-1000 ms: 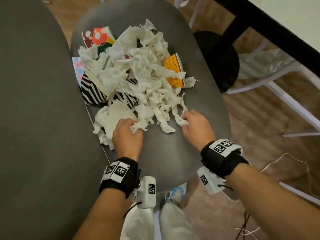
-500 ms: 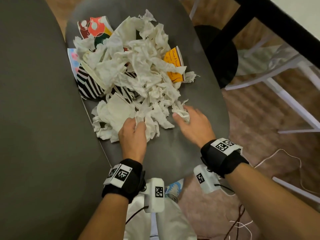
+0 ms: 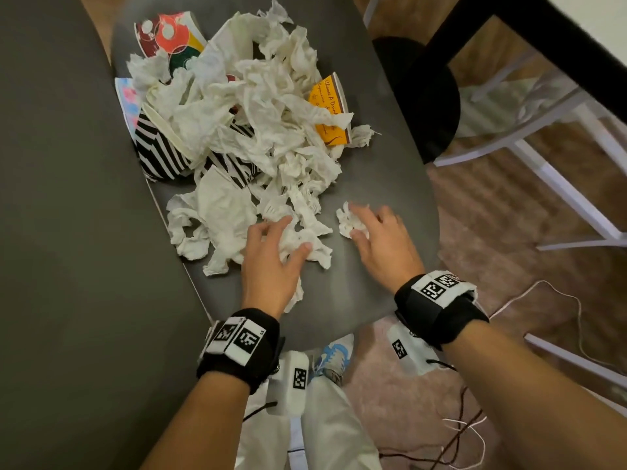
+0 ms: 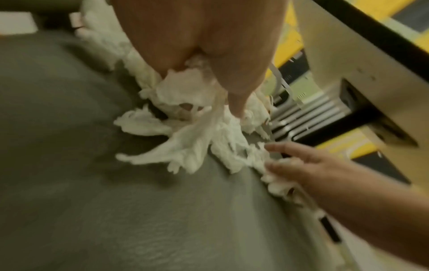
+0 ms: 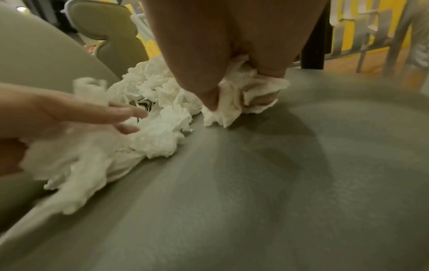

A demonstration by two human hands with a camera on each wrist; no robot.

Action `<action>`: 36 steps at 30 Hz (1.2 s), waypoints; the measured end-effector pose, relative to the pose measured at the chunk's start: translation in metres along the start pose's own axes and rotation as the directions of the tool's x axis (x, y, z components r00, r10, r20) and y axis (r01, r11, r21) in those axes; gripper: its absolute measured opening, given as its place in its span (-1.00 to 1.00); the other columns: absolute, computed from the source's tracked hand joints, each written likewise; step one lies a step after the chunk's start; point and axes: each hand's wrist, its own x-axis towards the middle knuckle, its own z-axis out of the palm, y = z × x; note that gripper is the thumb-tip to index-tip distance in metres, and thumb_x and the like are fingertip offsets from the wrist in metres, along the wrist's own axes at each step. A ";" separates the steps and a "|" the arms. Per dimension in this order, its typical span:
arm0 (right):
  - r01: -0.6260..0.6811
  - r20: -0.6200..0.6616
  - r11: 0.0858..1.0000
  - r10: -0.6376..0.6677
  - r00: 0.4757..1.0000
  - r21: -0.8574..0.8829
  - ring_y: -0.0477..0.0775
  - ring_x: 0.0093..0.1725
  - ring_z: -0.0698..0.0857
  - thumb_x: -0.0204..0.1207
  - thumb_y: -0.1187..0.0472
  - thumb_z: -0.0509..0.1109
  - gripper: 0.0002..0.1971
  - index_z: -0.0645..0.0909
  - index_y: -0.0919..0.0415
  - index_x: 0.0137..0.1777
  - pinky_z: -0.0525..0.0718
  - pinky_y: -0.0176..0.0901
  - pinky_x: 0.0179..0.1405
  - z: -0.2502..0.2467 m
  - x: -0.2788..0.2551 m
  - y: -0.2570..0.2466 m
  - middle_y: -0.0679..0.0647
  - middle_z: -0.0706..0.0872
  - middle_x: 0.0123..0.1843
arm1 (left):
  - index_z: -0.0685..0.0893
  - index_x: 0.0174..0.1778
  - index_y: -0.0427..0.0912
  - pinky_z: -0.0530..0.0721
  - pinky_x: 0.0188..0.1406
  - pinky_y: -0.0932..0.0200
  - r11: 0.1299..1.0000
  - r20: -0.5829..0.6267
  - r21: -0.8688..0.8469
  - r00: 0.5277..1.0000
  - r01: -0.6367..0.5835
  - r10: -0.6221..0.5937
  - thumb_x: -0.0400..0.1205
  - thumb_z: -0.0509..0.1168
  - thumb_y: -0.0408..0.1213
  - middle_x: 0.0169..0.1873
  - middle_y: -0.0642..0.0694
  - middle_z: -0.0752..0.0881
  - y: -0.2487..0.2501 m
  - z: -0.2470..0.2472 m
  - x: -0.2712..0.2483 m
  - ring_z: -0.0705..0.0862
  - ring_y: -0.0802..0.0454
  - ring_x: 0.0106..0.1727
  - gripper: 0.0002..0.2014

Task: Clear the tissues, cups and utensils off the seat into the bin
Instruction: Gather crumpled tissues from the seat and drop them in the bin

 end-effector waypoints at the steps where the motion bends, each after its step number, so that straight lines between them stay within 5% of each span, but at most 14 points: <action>1: 0.002 0.012 0.998 -0.001 1.000 -0.068 0.18 0.20 0.44 0.64 0.02 0.25 -0.58 0.42 -0.05 0.49 0.54 0.04 0.21 0.001 -0.002 0.002 0.14 0.49 0.22 | 0.56 0.42 0.00 0.42 0.25 0.35 0.996 0.049 0.089 0.999 -0.019 0.015 0.54 0.44 -0.05 0.32 -0.01 0.42 -0.003 0.004 0.000 0.45 0.18 0.24 -0.49; 3: -0.018 0.016 0.992 0.020 1.000 -0.125 0.19 0.24 0.39 0.60 -0.02 0.30 -0.60 0.49 -0.01 0.42 0.58 0.09 0.17 0.003 -0.005 0.006 0.12 0.47 0.24 | 0.62 0.32 -0.09 0.47 0.23 0.22 0.978 0.063 0.202 0.998 -0.044 0.032 0.49 0.49 -0.08 0.27 -0.06 0.46 -0.008 0.011 -0.001 0.53 0.02 0.24 -0.52; 6: 0.004 -0.067 0.996 -0.010 0.998 -0.084 0.24 0.16 0.43 0.59 0.16 0.34 -0.77 0.58 0.17 0.21 0.54 0.08 0.14 0.008 -0.009 0.011 0.19 0.53 0.15 | 0.67 0.09 -0.20 0.35 -0.03 0.35 0.978 -0.030 0.203 0.998 -0.055 0.063 0.52 0.47 -0.28 0.03 -0.10 0.61 -0.008 0.013 -0.004 0.62 -0.11 0.08 -0.75; 11: -0.049 -0.177 0.971 0.092 0.980 0.234 0.19 -0.02 0.56 0.50 0.41 0.26 -0.85 0.54 0.26 0.03 0.33 -0.19 -0.15 0.005 -0.013 0.016 0.19 0.59 0.05 | 0.67 0.19 -0.14 0.55 0.17 0.13 0.992 -0.095 -0.099 0.992 0.074 -0.083 0.52 0.24 -0.34 0.08 -0.10 0.68 0.008 0.002 -0.010 0.63 -0.03 0.11 -0.68; 15: -0.046 -0.192 0.918 0.131 0.973 0.394 0.12 -0.14 0.58 0.51 0.39 0.16 -0.83 0.53 0.21 0.01 0.36 -0.15 -0.23 -0.005 -0.020 0.013 0.10 0.66 -0.12 | 0.65 -0.31 -0.31 0.55 -0.14 0.11 0.919 -0.190 -0.337 0.942 0.204 -0.279 0.49 0.28 -0.46 -0.36 -0.06 0.66 0.020 -0.003 -0.019 0.62 -0.07 -0.23 -0.91; 19: -0.021 -0.195 0.898 0.118 0.974 0.440 0.05 -0.13 0.58 0.48 0.30 0.09 -0.66 0.69 0.08 0.02 0.45 -0.15 -0.15 -0.006 -0.026 0.013 0.12 0.64 -0.15 | 0.71 -0.16 -0.33 0.65 -0.05 0.08 0.900 -0.213 -0.388 0.931 0.198 -0.296 0.36 0.27 -0.32 -0.23 -0.12 0.74 0.025 -0.003 -0.026 0.68 -0.04 -0.18 -0.78; 22: -0.111 -0.138 0.880 0.195 0.971 0.462 0.05 -0.15 0.55 0.51 0.37 0.14 -0.68 0.75 0.16 -0.07 0.32 -0.22 -0.23 -0.007 -0.029 0.013 0.14 0.62 -0.12 | 0.67 -0.30 -0.14 0.65 -0.07 0.09 0.884 -0.206 -0.412 0.922 0.222 -0.327 0.44 0.30 -0.39 -0.31 -0.03 0.72 0.027 0.000 -0.031 0.68 -0.02 -0.20 -0.92; 25: -0.228 -0.061 0.836 0.296 0.953 0.498 0.16 -0.16 0.63 0.49 0.42 0.18 -0.71 0.74 0.16 -0.13 0.46 -0.16 -0.23 -0.008 -0.033 0.015 0.18 0.73 -0.11 | 0.55 -0.47 -0.15 0.53 -0.30 0.18 0.833 -0.178 -0.477 0.898 0.279 -0.402 0.52 0.28 -0.47 -0.46 0.05 0.59 0.032 0.002 -0.035 0.53 0.14 -0.41 -0.75; 29: -0.337 0.063 0.695 0.388 0.920 0.635 0.09 -0.48 0.67 0.51 0.39 0.14 -0.68 0.67 0.06 -0.26 0.61 -0.27 -0.50 -0.005 -0.038 0.017 0.16 0.77 -0.30 | 0.43 -0.41 -0.15 0.46 -0.46 0.38 0.734 -0.102 -0.597 0.877 0.323 -0.469 0.59 0.25 -0.45 -0.40 0.04 0.47 0.048 0.004 -0.039 0.42 0.17 -0.40 -0.73; 33: -0.377 0.166 0.576 0.385 0.908 0.725 0.11 -0.35 0.64 0.58 0.24 0.20 -0.78 0.68 0.05 -0.15 0.60 -0.09 -0.32 0.000 -0.042 0.019 0.10 0.77 -0.20 | 0.50 -0.34 -0.10 0.51 -0.36 0.45 0.716 -0.032 -0.635 0.917 0.289 -0.399 0.61 0.28 -0.42 -0.40 0.09 0.57 0.049 0.008 -0.038 0.53 0.24 -0.36 -0.77; 34: -0.363 0.161 0.625 0.358 0.920 0.691 0.07 -0.27 0.63 0.59 0.14 0.28 -0.87 0.67 0.07 -0.05 0.57 -0.13 -0.27 -0.001 -0.044 0.019 0.05 0.73 -0.16 | 0.57 -0.30 -0.10 0.57 -0.26 0.40 0.739 -0.025 -0.622 0.936 0.260 -0.351 0.60 0.32 -0.42 -0.39 0.13 0.66 0.049 0.008 -0.037 0.61 0.24 -0.32 -0.81; 36: -0.276 0.141 0.840 0.238 0.961 0.466 0.00 -0.08 0.59 0.47 -0.02 0.47 -0.71 0.62 0.08 0.12 0.48 -0.17 -0.14 -0.002 -0.047 0.022 0.00 0.62 -0.03 | 0.71 -0.13 -0.14 0.66 -0.11 0.37 0.799 -0.018 -0.562 0.963 0.213 -0.270 0.53 0.45 -0.39 -0.23 0.11 0.78 0.043 0.012 -0.035 0.74 0.22 -0.17 -0.91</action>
